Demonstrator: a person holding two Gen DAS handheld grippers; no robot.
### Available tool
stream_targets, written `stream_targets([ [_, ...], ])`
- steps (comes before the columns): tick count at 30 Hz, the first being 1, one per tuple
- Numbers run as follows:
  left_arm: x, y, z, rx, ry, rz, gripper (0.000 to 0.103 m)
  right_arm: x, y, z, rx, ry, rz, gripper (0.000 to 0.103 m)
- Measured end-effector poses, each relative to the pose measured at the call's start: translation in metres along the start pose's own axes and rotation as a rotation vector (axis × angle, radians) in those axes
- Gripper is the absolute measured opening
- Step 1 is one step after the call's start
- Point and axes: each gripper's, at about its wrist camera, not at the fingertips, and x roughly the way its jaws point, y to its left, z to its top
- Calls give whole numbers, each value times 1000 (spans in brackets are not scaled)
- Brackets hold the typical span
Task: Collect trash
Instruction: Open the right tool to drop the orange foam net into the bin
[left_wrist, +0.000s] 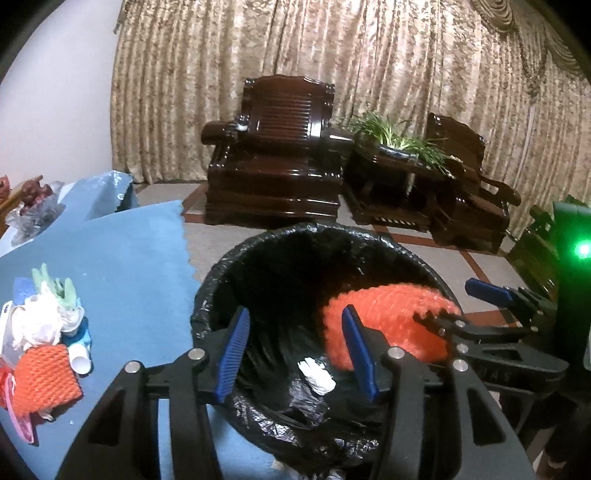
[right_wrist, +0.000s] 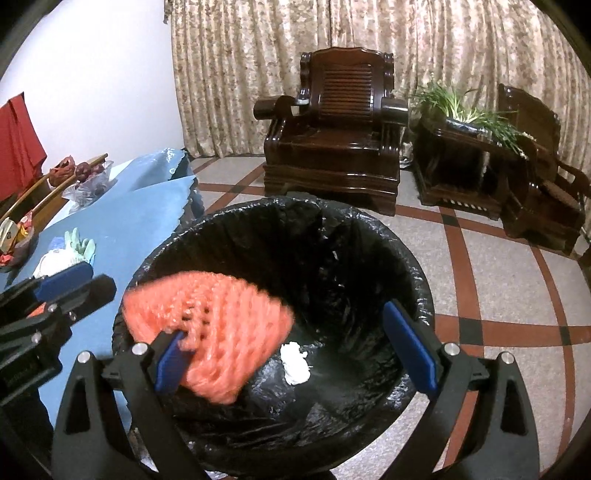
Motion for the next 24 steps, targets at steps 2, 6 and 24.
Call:
stream_targets([
  [2,2,1,0,-1,6,-10,49,3,0,1,2,3,-6,92],
  [6,3,-1,-3,10,8,-41,49,8,-5,1,24,17,5,92],
  [24,24,-12,-23,48,70,-143,46,12,-1,9,52,19,65,92],
])
